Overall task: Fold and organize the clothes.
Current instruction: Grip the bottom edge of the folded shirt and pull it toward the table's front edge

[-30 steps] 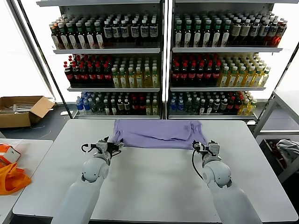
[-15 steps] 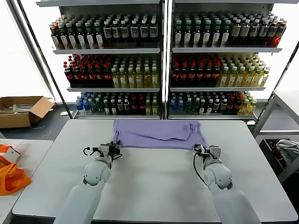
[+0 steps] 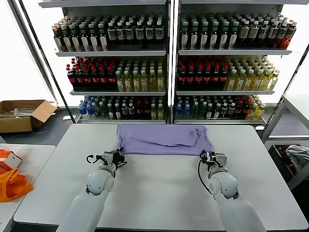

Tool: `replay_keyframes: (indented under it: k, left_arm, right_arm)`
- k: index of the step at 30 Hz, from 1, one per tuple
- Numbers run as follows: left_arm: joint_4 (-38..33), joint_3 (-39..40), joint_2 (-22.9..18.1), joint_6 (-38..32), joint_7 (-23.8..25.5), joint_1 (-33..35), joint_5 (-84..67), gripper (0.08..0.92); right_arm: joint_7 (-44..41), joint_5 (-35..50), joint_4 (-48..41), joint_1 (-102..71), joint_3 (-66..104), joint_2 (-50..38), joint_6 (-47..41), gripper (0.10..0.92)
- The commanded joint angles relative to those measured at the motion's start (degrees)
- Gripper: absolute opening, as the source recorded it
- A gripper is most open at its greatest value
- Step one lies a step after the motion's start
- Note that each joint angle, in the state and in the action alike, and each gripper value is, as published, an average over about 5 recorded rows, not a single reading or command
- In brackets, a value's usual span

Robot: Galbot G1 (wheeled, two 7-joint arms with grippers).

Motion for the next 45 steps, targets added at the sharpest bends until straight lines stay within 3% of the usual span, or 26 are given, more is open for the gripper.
replay_keyframes:
  k: [1,5,13,21,32,37,45]
  left_arm:
    - [-0.79,0.21,-0.17,-0.10,0.43,0.71,0.16,0.100]
    - [-3.60,0.17,-0.01,-0.76,0.70,2.16,1.17,0.100]
    - [-16.77,-0.83,2.02,-1.25,0.36,8.81,1.60,0.100]
    - [-30.98,-2.45,6.15,-1.56,-0.40,20.55,2.21,0.100]
    - [-45.07,-7.63,9.16,-2.54,-1.83,42.28,2.21,0.100]
    - [-47.34,-8.10,9.78,-3.93,-2.43,49.31,5.30,0.100]
    - [-47.08,-10.08,8.71,-5.50,-2.79,53.23,6.32,0.100]
  right_arm:
    - [-0.94,-0.63,0.80,-0.56,0.19,0.00,0.40,0.179]
    - [-0.58,-1.65,2.86,-1.67,0.46,0.20,1.33,0.115]
    - [0.73,-4.40,15.95,-7.67,0.80,-1.10,1.38,0.114]
    - [5.35,-4.74,30.08,-17.05,0.20,-3.28,-0.13,0.114]
    - [11.56,-9.20,39.26,-38.34,1.00,-6.61,1.34,0.114]
    - [14.42,-9.36,42.23,-42.31,1.80,-7.96,0.15,0.114]
    - [14.66,-9.67,44.09,-45.57,1.80,-8.02,-0.89,0.114]
